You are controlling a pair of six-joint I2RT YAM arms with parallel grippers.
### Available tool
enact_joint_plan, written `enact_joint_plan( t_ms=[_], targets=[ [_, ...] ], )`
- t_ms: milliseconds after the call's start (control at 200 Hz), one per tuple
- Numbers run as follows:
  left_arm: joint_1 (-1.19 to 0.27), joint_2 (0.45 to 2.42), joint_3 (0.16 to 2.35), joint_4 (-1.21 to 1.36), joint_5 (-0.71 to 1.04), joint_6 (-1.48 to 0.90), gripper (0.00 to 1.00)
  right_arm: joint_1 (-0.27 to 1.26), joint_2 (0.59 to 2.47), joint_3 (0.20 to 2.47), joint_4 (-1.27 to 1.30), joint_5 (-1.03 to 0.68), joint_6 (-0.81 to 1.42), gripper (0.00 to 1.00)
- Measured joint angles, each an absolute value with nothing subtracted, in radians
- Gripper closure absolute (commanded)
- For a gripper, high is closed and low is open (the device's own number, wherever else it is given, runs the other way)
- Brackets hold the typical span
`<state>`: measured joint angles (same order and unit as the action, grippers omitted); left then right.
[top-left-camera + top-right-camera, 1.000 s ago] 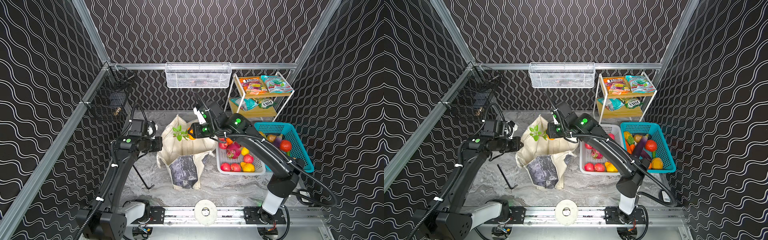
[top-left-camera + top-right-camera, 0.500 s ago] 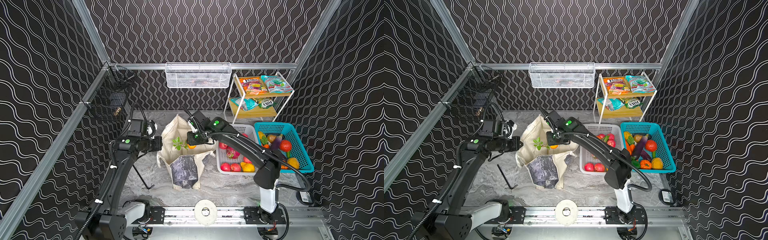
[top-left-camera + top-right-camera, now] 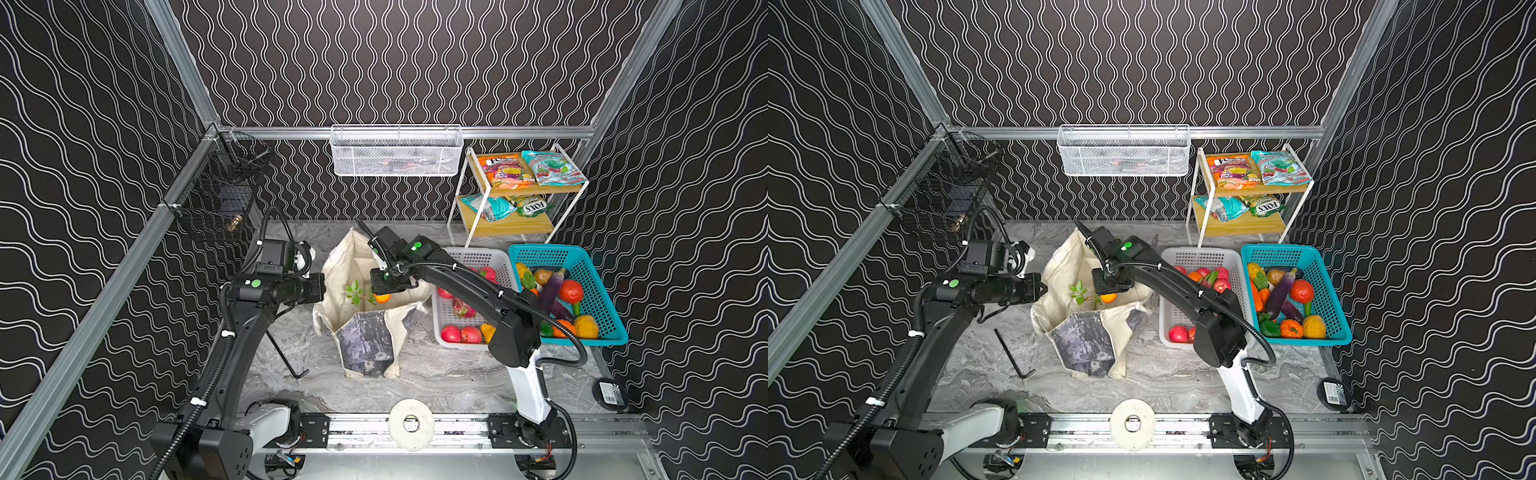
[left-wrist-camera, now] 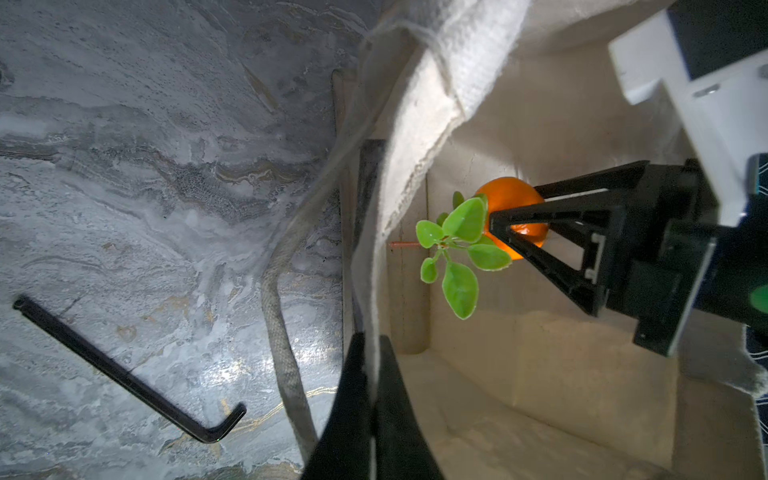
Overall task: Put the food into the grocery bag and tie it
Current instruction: 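Carry the orange over the open tote bag and lower it inside with the right gripper, then open the right gripper to drop the orange and lift out of the bag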
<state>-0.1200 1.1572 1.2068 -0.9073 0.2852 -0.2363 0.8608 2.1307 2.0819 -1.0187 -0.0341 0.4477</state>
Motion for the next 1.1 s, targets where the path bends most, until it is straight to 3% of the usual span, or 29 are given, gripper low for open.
enact_joint_plan(
  t_ms=[741,1101],
  targets=[
    [-0.120,1.142,1.162,-0.832,0.389,-0.229,1.00,0.897,2.201,1.950,-0.934,0.048,0.508,0.62],
    [-0.118,1.152,1.182,-0.839,0.377,-0.206,1.00,0.900,2.249,1.917,-0.903,0.049,0.534,0.52]
  ],
)
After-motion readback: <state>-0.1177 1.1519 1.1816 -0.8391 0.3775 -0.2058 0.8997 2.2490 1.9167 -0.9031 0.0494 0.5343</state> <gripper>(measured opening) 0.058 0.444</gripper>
